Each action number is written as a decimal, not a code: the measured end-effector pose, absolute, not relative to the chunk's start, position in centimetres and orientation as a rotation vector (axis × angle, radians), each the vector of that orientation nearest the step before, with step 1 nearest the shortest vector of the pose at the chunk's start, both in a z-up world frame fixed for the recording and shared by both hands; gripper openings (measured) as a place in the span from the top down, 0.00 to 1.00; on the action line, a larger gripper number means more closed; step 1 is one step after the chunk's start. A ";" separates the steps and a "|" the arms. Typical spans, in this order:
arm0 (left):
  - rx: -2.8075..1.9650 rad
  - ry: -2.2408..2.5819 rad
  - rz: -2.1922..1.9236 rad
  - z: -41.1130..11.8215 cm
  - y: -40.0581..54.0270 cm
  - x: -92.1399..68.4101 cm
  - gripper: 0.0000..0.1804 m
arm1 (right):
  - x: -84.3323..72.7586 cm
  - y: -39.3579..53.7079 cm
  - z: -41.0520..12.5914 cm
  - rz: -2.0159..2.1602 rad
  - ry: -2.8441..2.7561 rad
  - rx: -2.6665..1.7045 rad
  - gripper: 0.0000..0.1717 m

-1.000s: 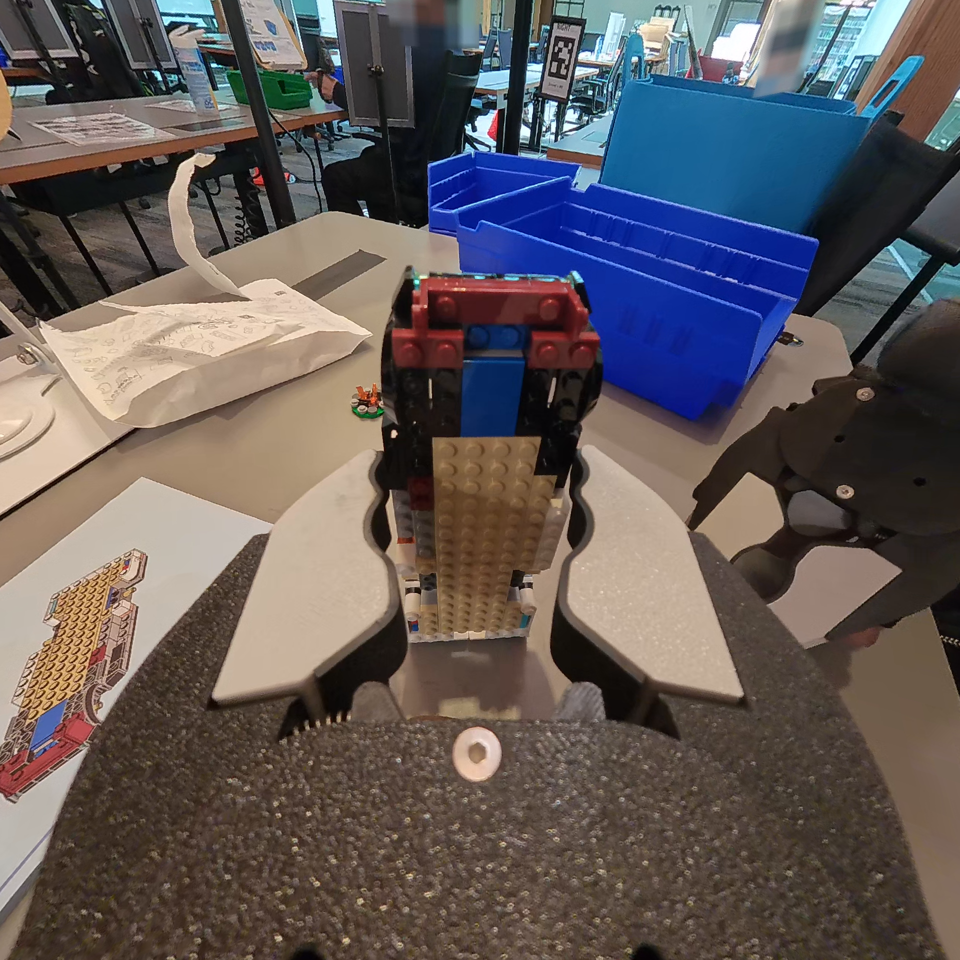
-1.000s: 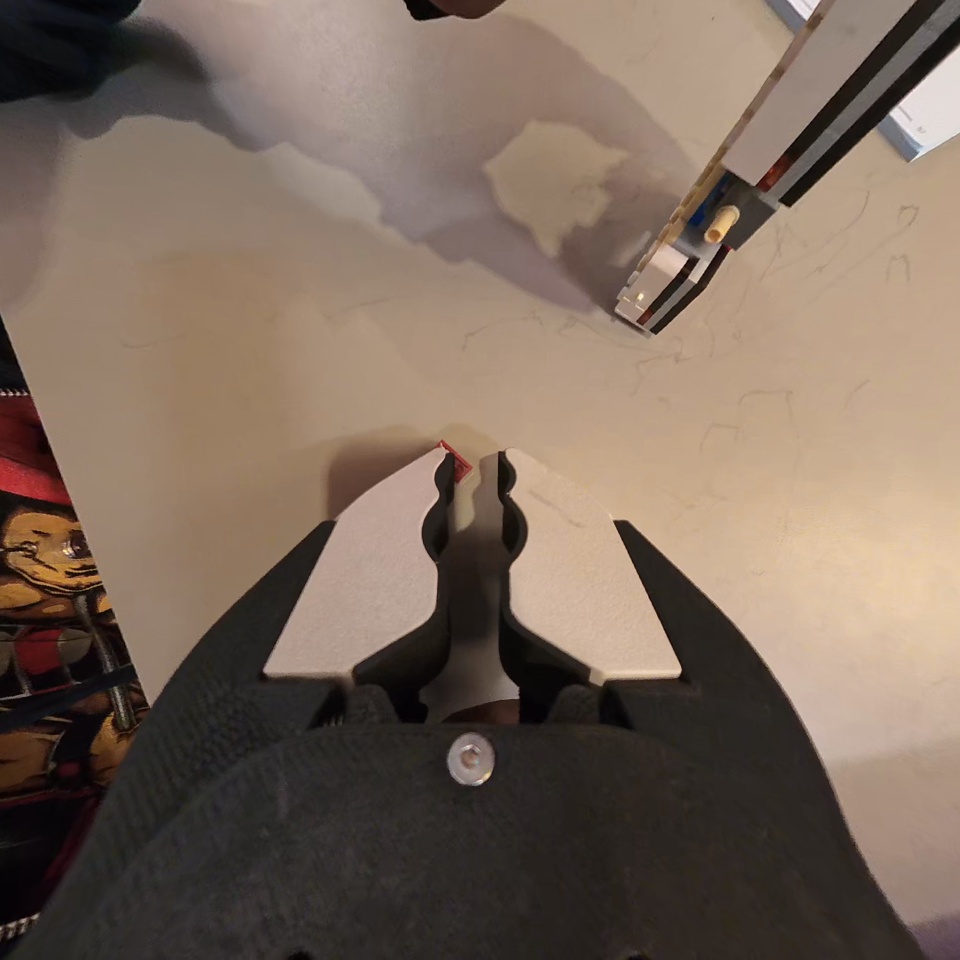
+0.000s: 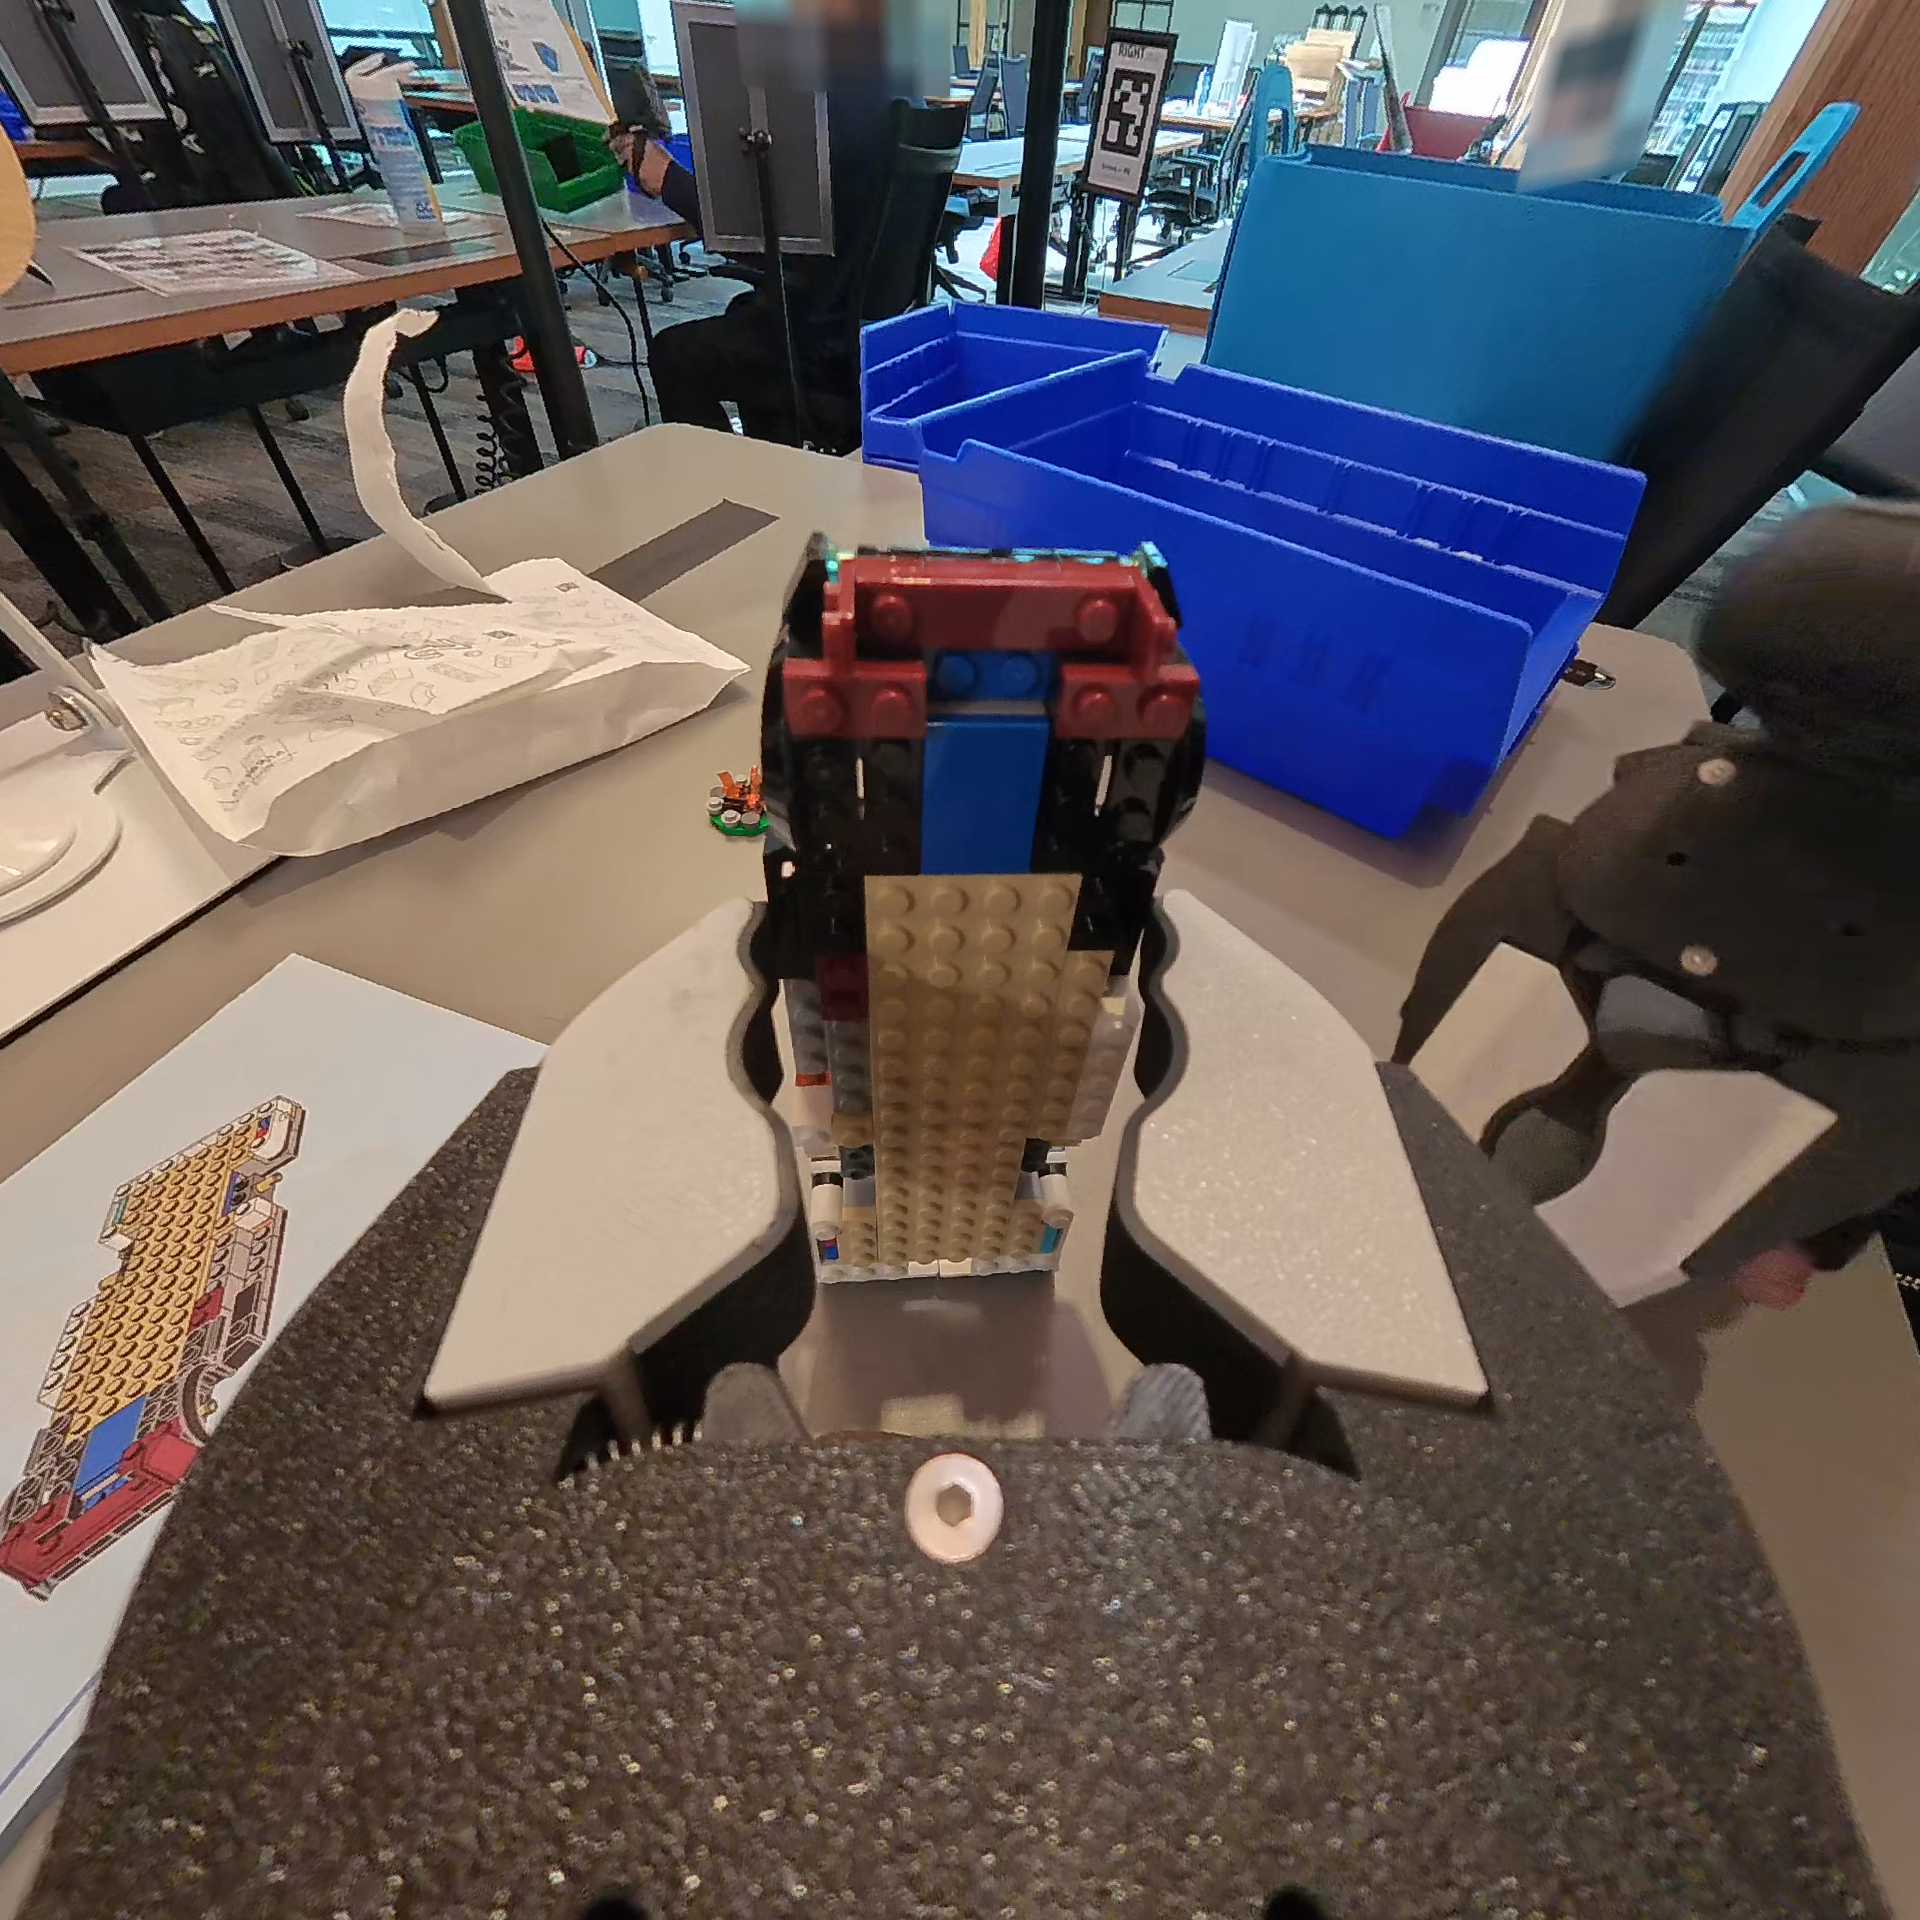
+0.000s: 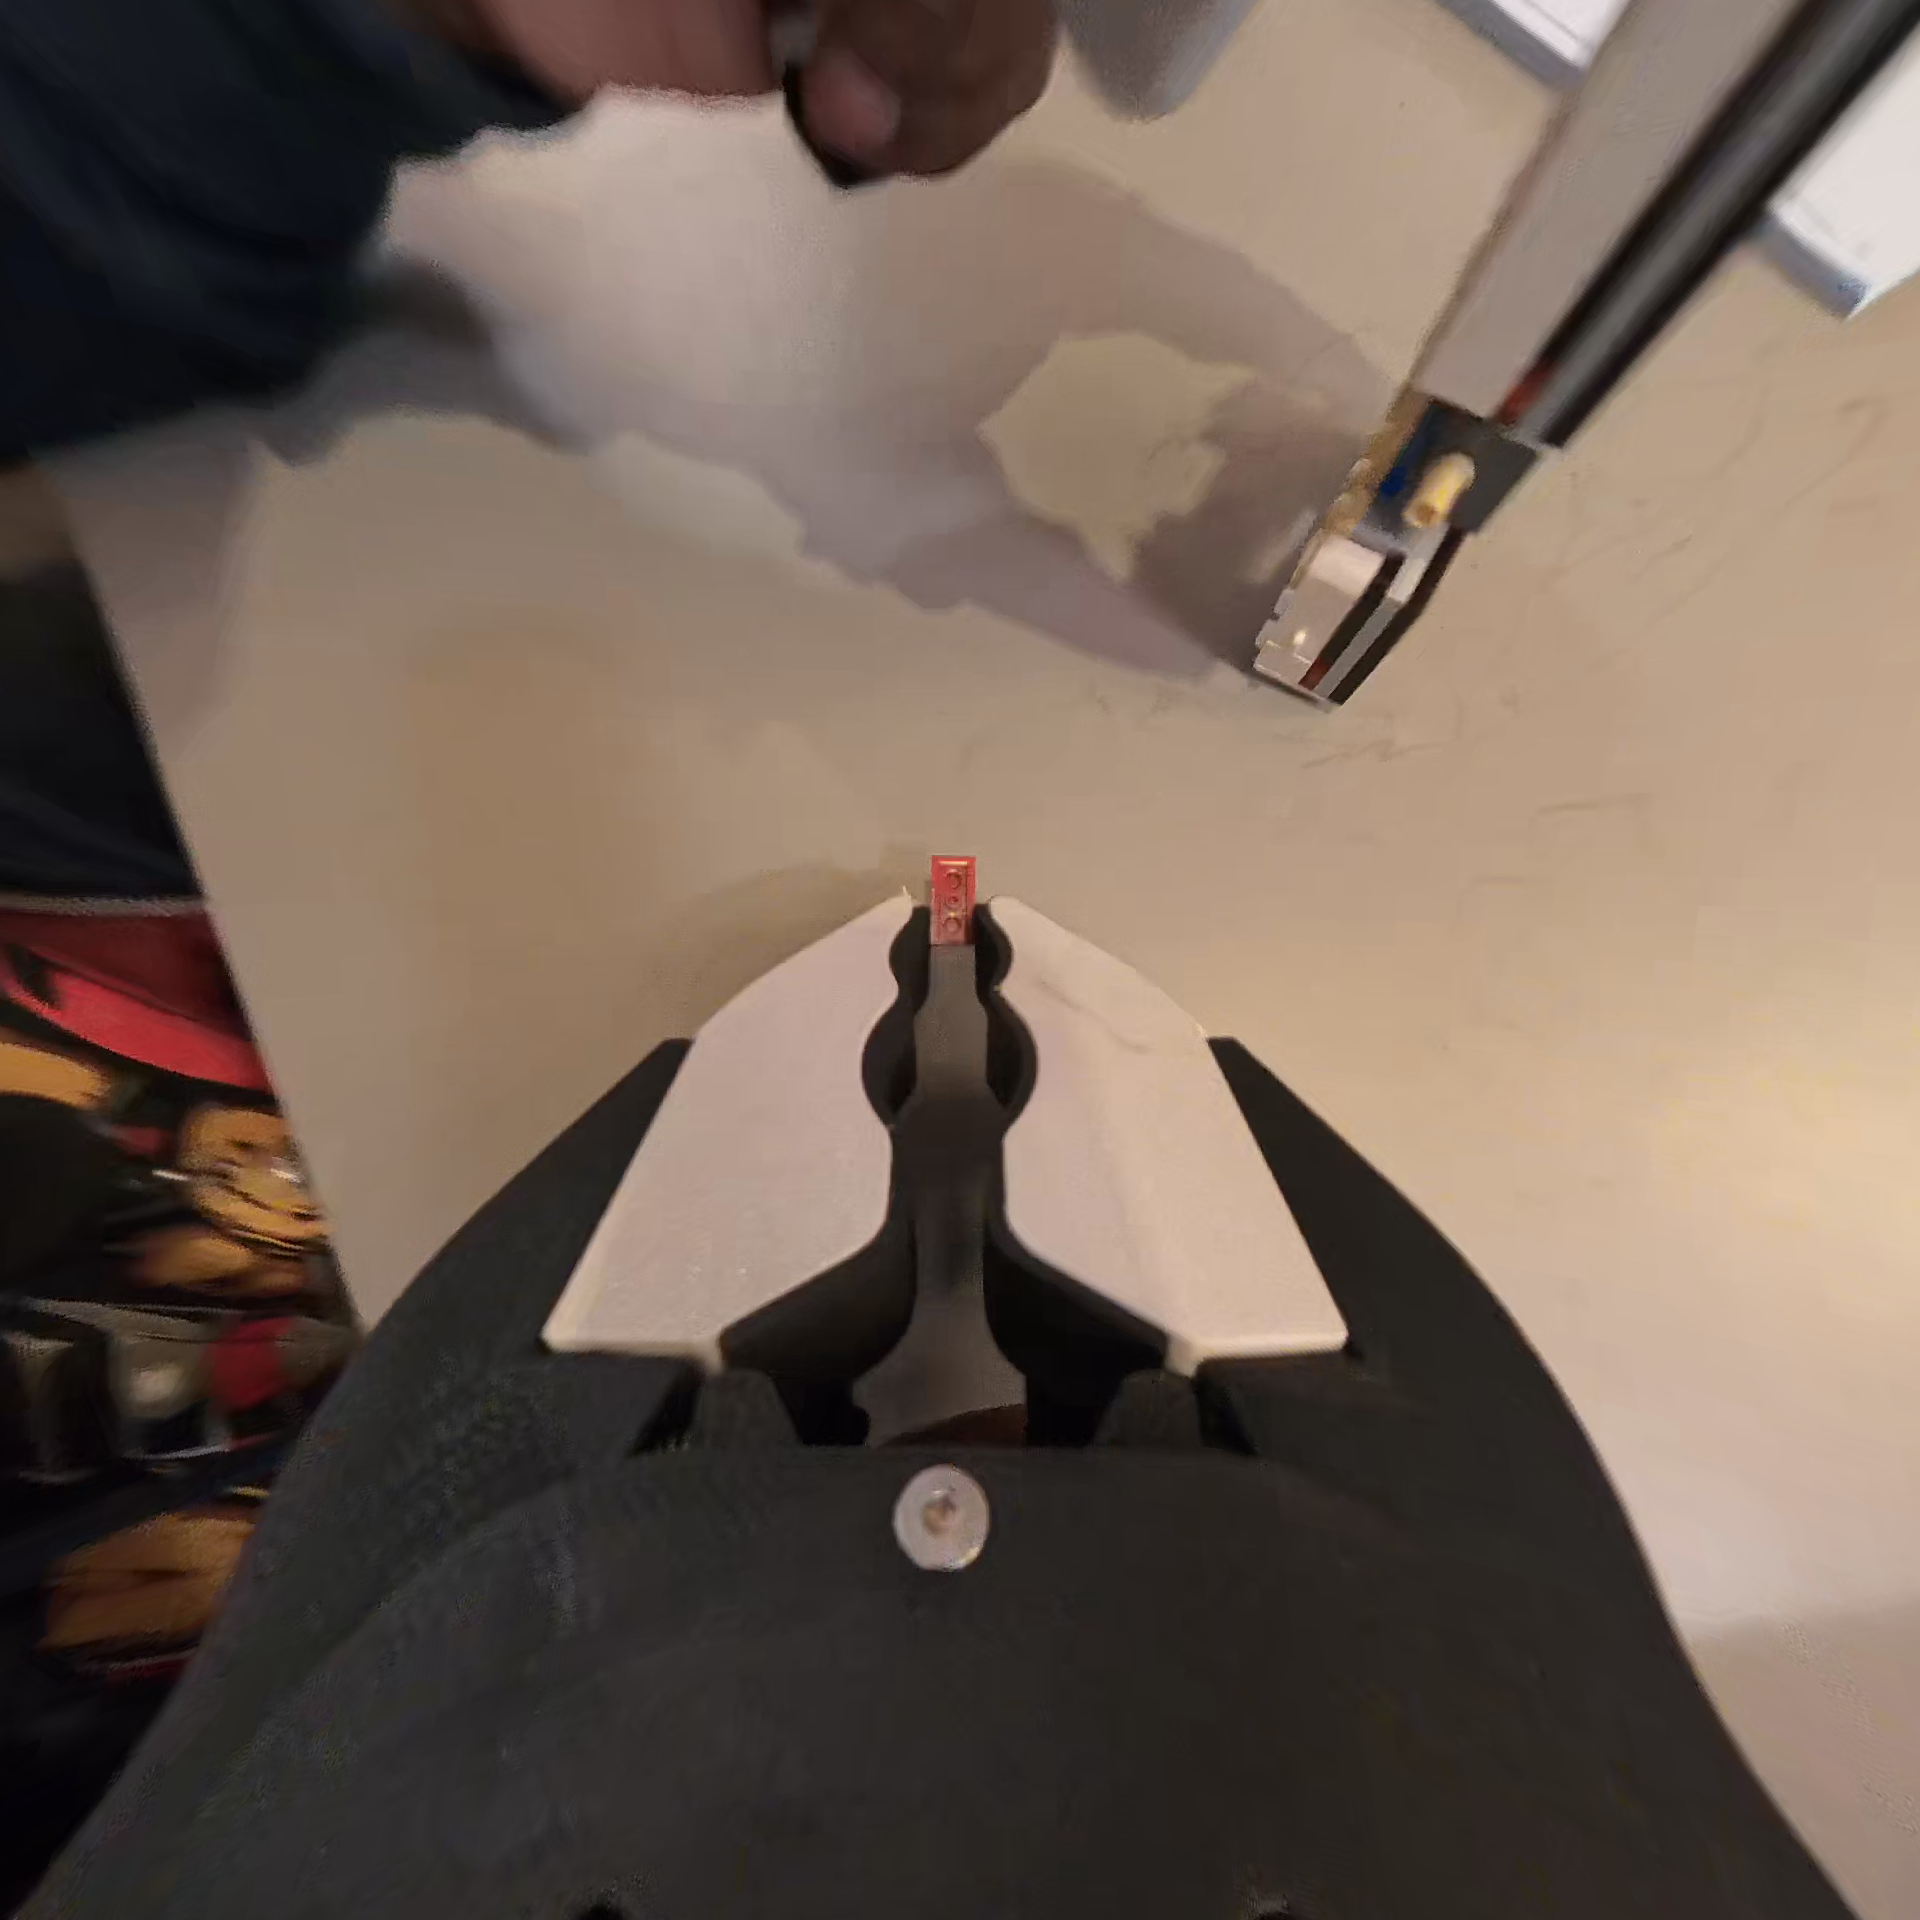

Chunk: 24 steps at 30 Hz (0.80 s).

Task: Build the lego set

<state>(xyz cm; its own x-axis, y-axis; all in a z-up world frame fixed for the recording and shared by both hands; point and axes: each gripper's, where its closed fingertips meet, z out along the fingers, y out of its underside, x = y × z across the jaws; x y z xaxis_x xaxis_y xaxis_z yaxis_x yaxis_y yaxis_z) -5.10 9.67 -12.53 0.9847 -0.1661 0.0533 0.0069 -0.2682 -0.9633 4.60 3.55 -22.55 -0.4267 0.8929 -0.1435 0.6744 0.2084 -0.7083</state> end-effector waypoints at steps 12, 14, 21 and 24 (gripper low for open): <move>-1.839 0.118 -0.163 -12.6 9.7 -5.0 0.63 | 3.2 5.9 -19.0 1.814 -1.636 -2.055 0.95; -1.839 0.119 -0.165 -12.6 9.7 -5.0 0.63 | 3.2 6.0 -19.0 1.814 -1.625 -2.064 0.95; -1.832 0.120 -0.158 -12.4 9.6 -5.0 0.63 | 3.3 8.1 -20.4 1.309 -1.778 -1.873 0.95; -1.827 0.123 -0.148 -12.3 9.6 -5.0 0.63 | 4.2 9.4 -19.2 1.005 -1.853 -1.674 0.95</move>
